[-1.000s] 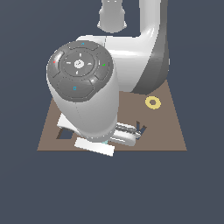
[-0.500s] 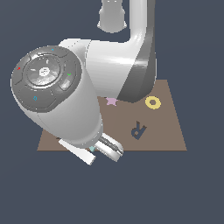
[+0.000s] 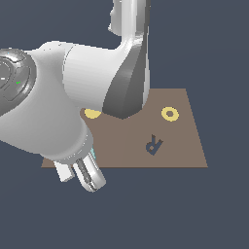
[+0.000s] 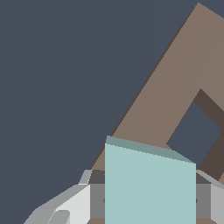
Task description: Insert a designated object into the corresponding slot on a board.
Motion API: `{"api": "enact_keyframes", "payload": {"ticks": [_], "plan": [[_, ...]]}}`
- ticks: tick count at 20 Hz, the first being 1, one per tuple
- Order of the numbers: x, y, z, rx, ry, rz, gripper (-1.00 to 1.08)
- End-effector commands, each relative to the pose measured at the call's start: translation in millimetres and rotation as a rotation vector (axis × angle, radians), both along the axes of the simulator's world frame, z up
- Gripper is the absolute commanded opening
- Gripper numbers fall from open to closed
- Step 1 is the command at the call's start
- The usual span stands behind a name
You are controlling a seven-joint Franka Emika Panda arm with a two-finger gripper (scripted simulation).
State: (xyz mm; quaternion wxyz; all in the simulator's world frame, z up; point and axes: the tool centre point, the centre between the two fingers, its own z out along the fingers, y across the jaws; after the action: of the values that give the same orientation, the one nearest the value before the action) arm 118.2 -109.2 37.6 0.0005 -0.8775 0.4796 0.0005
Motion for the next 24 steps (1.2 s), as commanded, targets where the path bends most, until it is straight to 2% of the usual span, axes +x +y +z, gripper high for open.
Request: {"api": "enact_keyframes", "payload": {"ticks": [1, 7, 13, 18, 24], "plan": [[-3, -10, 1, 0.0, -0.001, -0.106, -1.0], [-12, -30, 2, 0.0, 0.0, -0.308, -1.0], [-21, -42, 2, 0.001, 0.0, -0.451, -1.0], [-27, -47, 3, 0.001, 0.0, -0.524, -1.0], [-30, -49, 3, 0.001, 0.0, -0.553, -1.0]]}}
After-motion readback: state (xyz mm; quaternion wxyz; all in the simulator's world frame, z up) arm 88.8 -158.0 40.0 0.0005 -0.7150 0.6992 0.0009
